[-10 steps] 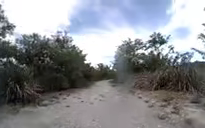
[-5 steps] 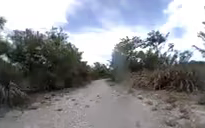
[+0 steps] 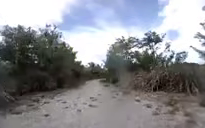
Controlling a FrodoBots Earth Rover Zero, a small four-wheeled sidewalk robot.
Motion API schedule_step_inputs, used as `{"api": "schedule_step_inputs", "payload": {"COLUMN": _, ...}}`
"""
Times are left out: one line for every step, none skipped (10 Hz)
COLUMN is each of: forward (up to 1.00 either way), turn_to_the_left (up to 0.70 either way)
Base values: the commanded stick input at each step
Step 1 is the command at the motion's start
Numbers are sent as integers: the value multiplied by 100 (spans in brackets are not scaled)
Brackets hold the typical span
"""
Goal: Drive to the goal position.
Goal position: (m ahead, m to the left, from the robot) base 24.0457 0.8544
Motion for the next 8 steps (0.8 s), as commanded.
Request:
{"api": "schedule_step_inputs", "payload": {"forward": 45, "turn_to_the_left": 0}}
{"api": "schedule_step_inputs", "payload": {"forward": 45, "turn_to_the_left": 0}}
{"api": "schedule_step_inputs", "payload": {"forward": 45, "turn_to_the_left": 8}}
{"api": "schedule_step_inputs", "payload": {"forward": 45, "turn_to_the_left": 19}}
{"api": "schedule_step_inputs", "payload": {"forward": 45, "turn_to_the_left": 27}}
{"api": "schedule_step_inputs", "payload": {"forward": 45, "turn_to_the_left": 27}}
{"api": "schedule_step_inputs", "payload": {"forward": 45, "turn_to_the_left": 27}}
{"api": "schedule_step_inputs", "payload": {"forward": 45, "turn_to_the_left": 17}}
